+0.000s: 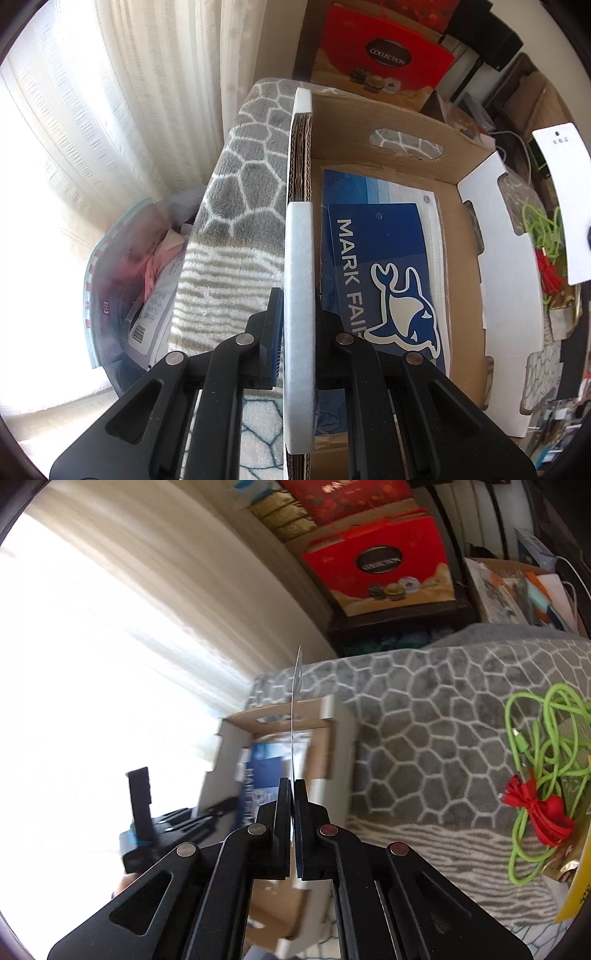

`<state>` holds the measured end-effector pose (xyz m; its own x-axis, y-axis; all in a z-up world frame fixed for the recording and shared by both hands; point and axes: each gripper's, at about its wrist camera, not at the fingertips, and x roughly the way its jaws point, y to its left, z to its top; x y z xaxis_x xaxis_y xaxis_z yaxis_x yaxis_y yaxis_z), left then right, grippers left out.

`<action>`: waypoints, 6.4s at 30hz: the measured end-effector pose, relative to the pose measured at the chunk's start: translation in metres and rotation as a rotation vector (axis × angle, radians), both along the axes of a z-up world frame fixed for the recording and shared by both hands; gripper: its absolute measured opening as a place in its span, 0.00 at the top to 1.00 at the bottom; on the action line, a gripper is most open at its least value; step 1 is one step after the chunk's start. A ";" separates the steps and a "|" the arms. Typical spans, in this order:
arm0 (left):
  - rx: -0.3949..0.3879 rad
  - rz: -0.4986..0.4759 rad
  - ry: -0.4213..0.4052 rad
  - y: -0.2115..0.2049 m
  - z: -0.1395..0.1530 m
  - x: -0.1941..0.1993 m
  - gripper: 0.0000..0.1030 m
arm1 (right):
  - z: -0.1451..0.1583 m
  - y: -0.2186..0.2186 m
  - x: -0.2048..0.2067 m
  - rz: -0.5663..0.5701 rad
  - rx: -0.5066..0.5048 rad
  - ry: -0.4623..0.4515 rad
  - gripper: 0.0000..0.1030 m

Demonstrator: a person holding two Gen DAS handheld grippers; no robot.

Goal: Organize objects
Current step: 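Lower the white card into the box beside the tag card and open the right tool, then reach the right tool to the yellow booklet and grasp it, then lift the yellow booklet with the right tool and carry it over the box, then lower the yellow booklet into the box and open the right tool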

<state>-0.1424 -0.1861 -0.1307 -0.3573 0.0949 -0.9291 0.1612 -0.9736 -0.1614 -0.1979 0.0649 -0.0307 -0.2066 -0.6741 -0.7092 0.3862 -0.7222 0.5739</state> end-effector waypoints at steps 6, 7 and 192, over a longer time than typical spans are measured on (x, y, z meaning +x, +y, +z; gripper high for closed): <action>0.021 -0.001 -0.003 0.020 -0.001 -0.001 0.89 | -0.031 -0.035 0.020 0.058 0.023 -0.046 1.00; 0.019 0.000 -0.003 0.022 -0.001 -0.001 0.89 | -0.038 -0.038 0.023 0.057 0.032 -0.053 1.00; 0.130 -0.032 0.008 0.036 -0.004 -0.008 0.84 | -0.061 -0.036 -0.025 -0.034 0.460 0.108 0.94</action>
<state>-0.1508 -0.1502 -0.1346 -0.3591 0.2262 -0.9055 0.1284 -0.9490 -0.2880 -0.2228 0.0284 -0.0914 -0.3120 -0.2864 -0.9059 0.3973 -0.9055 0.1494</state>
